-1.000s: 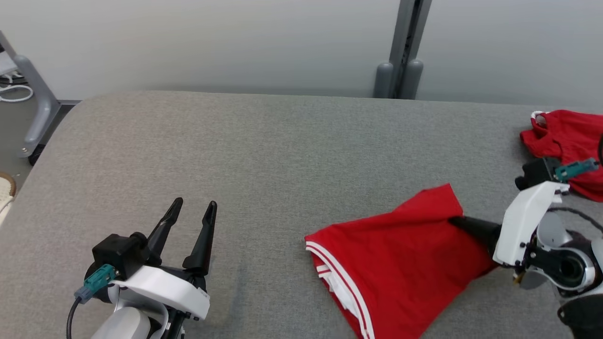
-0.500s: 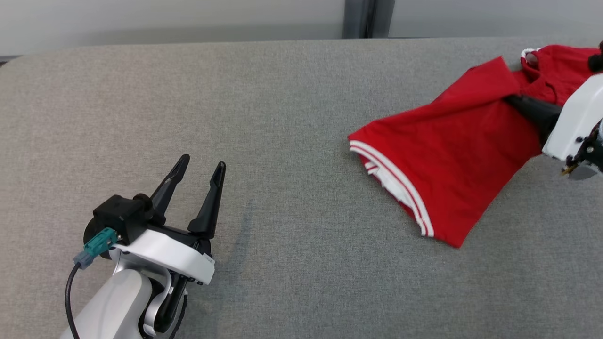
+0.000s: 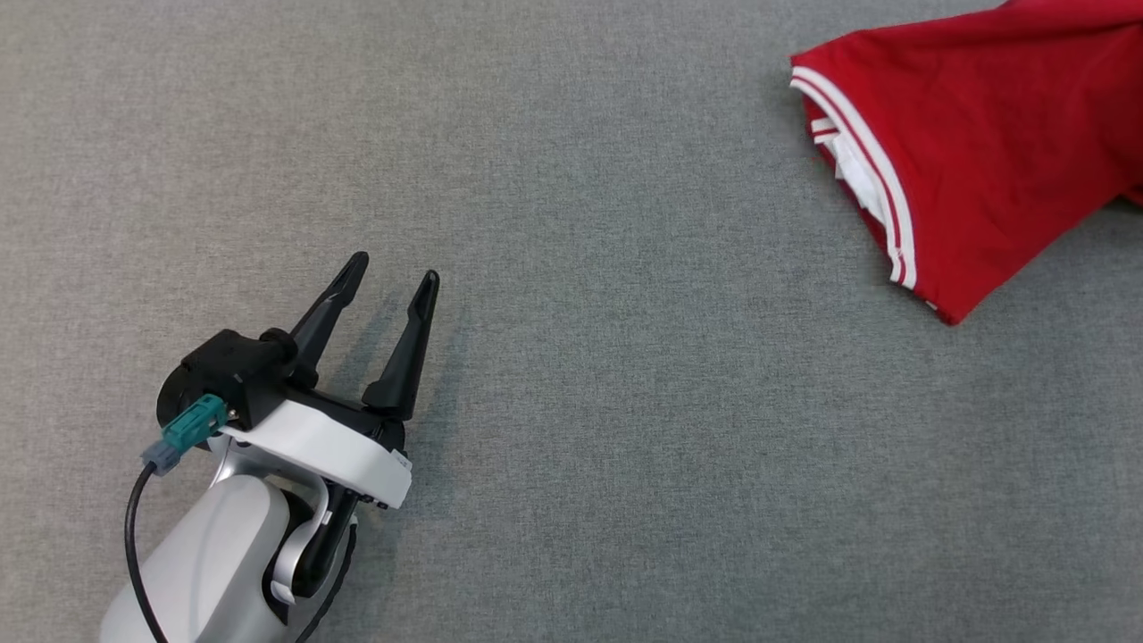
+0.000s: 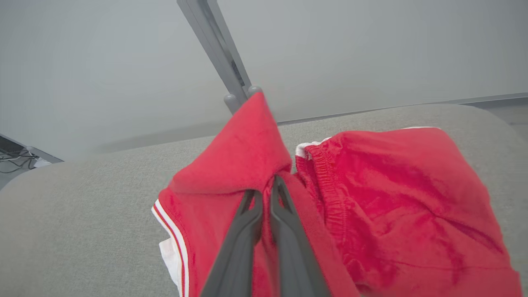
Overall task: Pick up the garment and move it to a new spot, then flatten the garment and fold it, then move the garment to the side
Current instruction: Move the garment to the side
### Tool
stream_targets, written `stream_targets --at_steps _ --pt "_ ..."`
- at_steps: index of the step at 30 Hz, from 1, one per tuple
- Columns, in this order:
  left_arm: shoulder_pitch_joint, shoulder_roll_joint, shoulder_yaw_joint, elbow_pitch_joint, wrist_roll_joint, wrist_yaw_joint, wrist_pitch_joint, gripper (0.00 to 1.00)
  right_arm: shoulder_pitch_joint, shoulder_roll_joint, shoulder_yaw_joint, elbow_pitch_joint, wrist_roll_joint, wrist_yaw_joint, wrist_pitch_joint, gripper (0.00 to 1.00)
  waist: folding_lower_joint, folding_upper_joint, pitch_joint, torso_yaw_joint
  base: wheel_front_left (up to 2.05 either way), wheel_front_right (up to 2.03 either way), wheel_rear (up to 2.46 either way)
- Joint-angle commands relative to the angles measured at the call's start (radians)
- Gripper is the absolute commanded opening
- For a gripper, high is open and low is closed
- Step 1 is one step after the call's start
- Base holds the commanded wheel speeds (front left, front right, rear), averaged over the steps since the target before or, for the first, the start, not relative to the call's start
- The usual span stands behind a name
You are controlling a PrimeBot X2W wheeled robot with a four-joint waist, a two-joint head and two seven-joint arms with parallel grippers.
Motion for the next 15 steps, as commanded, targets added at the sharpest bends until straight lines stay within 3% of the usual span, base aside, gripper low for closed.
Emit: stream_targets --at_steps 1,15 --pt "-0.019 0.010 -0.001 -0.002 0.010 -0.005 0.002 1.00 -0.026 -0.025 0.001 0.024 -0.014 0.001 -0.029 0.00 0.0000 0.0000 0.018 -0.010 0.00 0.00 0.00" --pt "-0.056 0.038 -0.007 -0.040 0.024 0.005 0.029 1.00 -0.177 -0.050 -0.036 0.223 -0.103 0.001 -0.136 0.00 0.0000 0.0000 0.097 -0.041 0.00 0.00 0.00"
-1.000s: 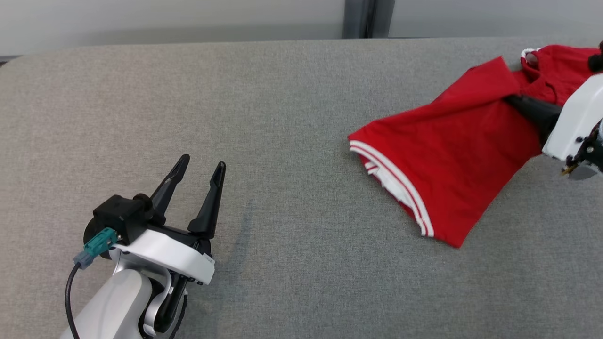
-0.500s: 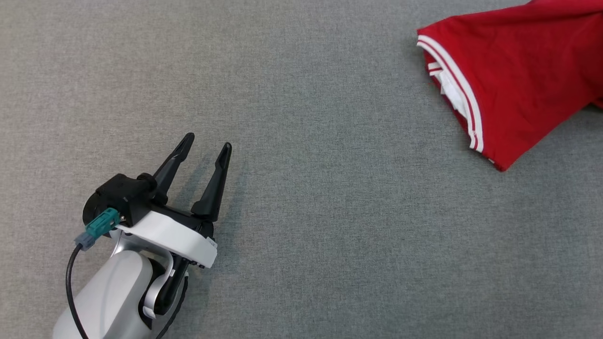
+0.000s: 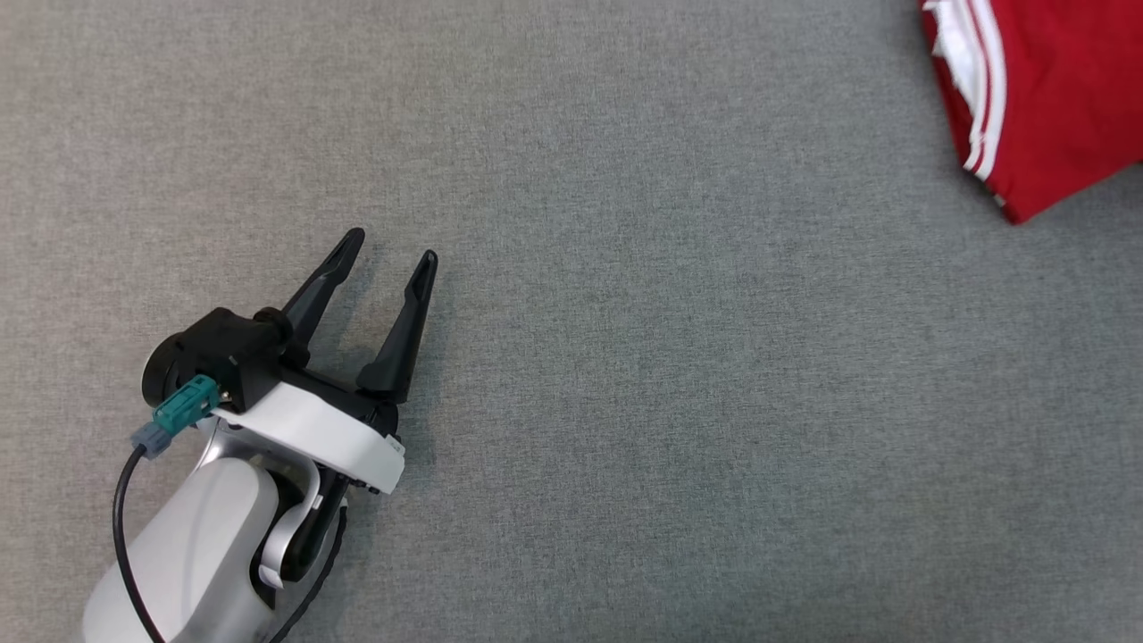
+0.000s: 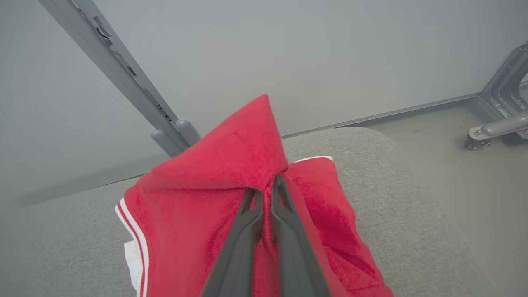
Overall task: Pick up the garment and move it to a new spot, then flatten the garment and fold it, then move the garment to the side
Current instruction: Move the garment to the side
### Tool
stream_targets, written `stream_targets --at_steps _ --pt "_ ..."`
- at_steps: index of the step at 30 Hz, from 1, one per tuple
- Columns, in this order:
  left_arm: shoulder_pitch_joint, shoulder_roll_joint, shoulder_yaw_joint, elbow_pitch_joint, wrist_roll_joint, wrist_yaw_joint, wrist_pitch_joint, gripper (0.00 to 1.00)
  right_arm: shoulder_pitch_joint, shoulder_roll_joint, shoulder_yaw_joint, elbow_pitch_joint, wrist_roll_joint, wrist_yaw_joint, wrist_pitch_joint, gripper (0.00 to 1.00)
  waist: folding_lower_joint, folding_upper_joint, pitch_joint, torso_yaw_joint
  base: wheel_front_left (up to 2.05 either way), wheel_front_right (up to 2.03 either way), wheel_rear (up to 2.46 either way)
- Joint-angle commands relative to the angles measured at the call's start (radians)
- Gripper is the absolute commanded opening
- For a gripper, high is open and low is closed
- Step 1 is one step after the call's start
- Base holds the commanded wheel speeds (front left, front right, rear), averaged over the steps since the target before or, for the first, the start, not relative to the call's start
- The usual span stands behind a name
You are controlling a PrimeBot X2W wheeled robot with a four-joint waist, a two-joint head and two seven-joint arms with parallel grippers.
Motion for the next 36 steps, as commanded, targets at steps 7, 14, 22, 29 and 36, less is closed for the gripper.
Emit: stream_targets --at_steps 7,14,22,29,36 --pt "-0.035 0.008 -0.004 -0.010 0.007 0.000 0.007 1.00 -0.086 -0.007 -0.017 0.161 -0.103 0.000 -0.058 0.00 0.0000 0.0000 0.045 0.017 0.00 0.00 0.00" --pt "-0.043 -0.005 -0.009 -0.001 0.001 -0.003 -0.002 1.00 -0.143 -0.005 0.007 0.324 -0.223 0.000 -0.109 0.93 0.0000 0.0000 0.063 0.056 0.00 0.00 0.00" --pt "-0.032 -0.014 -0.010 0.021 -0.008 -0.008 -0.019 1.00 -0.181 -0.027 -0.039 0.491 -0.366 0.000 -0.228 1.00 0.0000 0.0000 0.039 0.087 0.00 0.00 0.00" --pt "-0.008 -0.028 -0.010 0.049 -0.020 -0.013 -0.033 1.00 -0.128 0.004 -0.093 0.501 -0.496 0.000 -0.244 1.00 0.0000 0.0000 -0.048 0.068 0.00 0.00 0.00" --pt "0.040 -0.038 0.005 0.080 -0.039 -0.014 -0.048 1.00 -0.086 0.081 -0.121 0.501 -0.558 0.000 -0.343 1.00 0.0000 0.0000 -0.180 0.027 0.00 0.00 0.00"
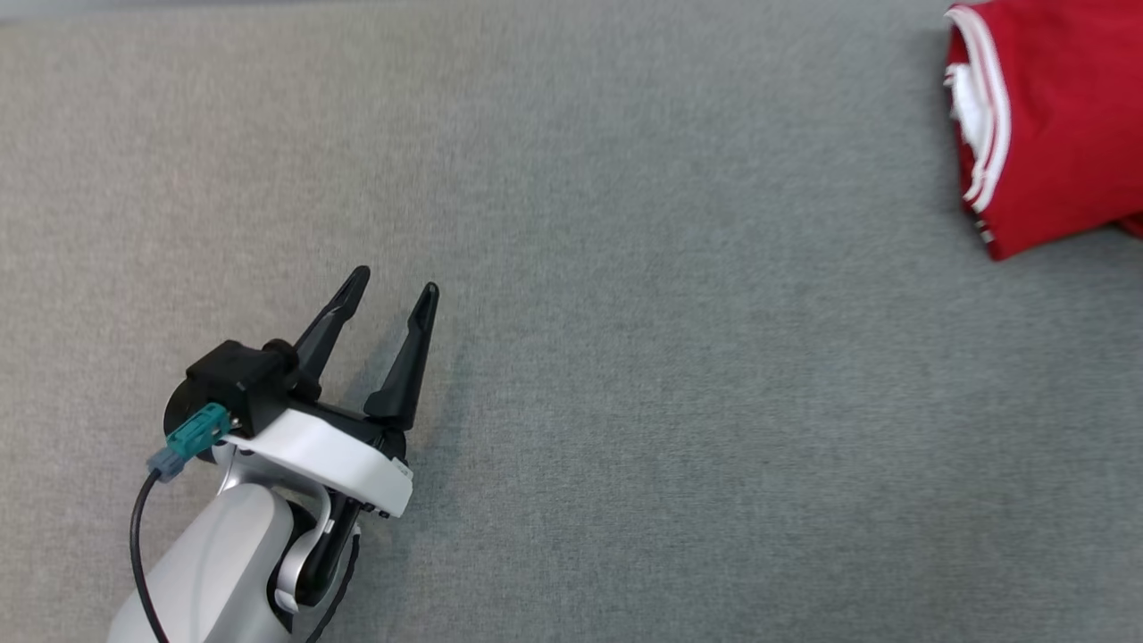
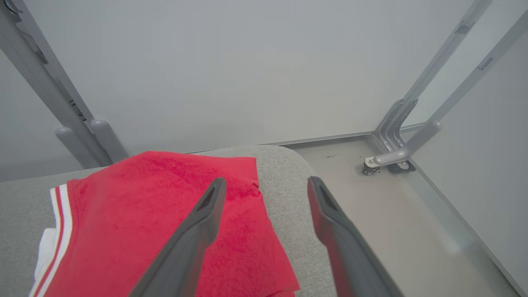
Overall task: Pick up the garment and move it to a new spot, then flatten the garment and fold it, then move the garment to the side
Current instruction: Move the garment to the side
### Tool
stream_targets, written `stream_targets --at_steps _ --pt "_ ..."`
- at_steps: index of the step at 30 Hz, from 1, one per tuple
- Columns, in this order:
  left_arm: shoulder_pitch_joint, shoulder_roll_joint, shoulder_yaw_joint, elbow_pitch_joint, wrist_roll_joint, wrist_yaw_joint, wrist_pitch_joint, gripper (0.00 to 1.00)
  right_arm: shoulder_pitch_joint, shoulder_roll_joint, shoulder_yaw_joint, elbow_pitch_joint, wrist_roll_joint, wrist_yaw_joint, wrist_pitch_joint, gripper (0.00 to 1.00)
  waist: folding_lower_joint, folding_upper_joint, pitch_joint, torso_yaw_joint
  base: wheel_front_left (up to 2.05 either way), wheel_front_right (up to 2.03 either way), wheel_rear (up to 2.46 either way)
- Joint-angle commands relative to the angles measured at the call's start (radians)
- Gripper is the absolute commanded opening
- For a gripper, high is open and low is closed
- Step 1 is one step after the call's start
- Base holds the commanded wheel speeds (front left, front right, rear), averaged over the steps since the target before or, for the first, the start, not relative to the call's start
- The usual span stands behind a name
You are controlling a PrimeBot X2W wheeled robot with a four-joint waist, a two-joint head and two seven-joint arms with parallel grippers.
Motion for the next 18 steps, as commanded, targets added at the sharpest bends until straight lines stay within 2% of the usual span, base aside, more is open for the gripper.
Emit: stream_targets --at_steps 1,8,13,18 --pt "0.018 0.001 0.014 0.005 -0.006 0.000 -0.006 1.00 0.033 0.021 -0.003 -0.001 0.001 0.000 -0.027 1.00 0.0000 0.0000 -0.076 -0.032 0.00 0.00 0.00" --pt "0.072 0.015 0.052 0.006 -0.019 0.016 -0.015 1.00 0.127 0.081 0.027 -0.097 0.081 0.000 -0.096 1.00 0.0000 0.0000 -0.189 -0.064 0.00 0.00 0.00" --pt "0.130 0.034 0.096 -0.013 -0.027 0.042 -0.019 1.00 0.237 0.095 0.067 -0.246 0.178 0.000 -0.118 1.00 0.0000 0.0000 -0.253 -0.090 0.00 0.00 0.00" --pt "0.182 0.042 0.128 -0.035 -0.036 0.062 -0.020 1.00 0.376 0.087 0.095 -0.414 0.226 0.000 -0.136 1.00 0.0000 0.0000 -0.291 -0.103 0.00 0.00 0.00"
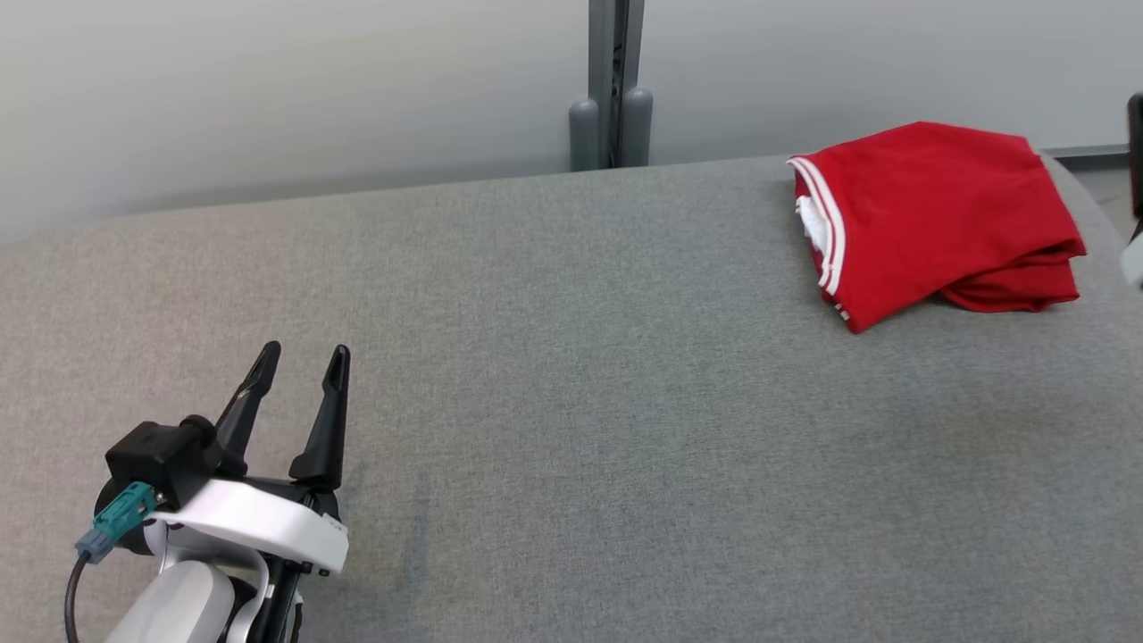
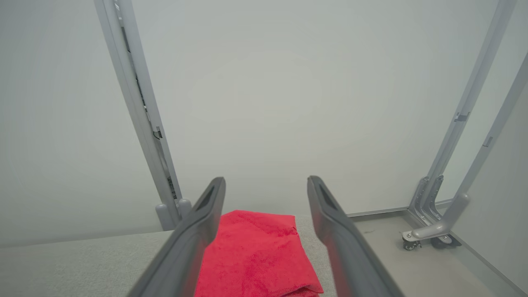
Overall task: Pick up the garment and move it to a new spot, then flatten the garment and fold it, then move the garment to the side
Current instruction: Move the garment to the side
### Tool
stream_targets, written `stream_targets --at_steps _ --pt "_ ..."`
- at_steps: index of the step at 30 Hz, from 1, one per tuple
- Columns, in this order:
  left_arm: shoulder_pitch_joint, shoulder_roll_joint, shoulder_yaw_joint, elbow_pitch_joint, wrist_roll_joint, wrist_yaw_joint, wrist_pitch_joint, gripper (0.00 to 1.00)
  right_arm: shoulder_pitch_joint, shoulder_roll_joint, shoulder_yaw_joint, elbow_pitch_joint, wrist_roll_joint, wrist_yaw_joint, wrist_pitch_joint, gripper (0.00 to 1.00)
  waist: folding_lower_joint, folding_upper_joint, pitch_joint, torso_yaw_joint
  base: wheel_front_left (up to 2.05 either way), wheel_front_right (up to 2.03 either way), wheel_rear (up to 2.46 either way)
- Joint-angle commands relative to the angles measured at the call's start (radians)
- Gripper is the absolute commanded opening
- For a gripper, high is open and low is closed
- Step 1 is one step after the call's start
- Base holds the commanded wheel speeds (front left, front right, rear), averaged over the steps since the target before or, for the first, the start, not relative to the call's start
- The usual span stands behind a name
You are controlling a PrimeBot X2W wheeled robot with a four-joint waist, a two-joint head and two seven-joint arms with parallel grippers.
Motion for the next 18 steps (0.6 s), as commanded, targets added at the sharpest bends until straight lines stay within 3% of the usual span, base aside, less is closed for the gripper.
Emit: stream_targets --at_steps 1,7,18 --pt "0.009 0.004 0.009 -0.006 -0.001 0.008 -0.004 1.00 0.031 -0.002 -0.003 -0.020 0.005 0.000 -0.012 1.00 0.0000 0.0000 -0.015 -0.010 0.00 0.00 0.00" --pt "0.052 -0.009 0.067 -0.060 0.033 0.023 -0.006 1.00 0.222 0.025 -0.053 -0.208 -0.018 0.000 -0.059 1.00 0.0000 0.0000 -0.039 -0.012 0.00 0.00 0.00" --pt "0.161 -0.056 0.180 -0.086 0.109 0.026 -0.005 1.00 0.598 0.167 -0.184 -0.560 -0.130 0.000 -0.119 1.00 0.0000 0.0000 -0.064 -0.002 0.00 0.00 0.00"
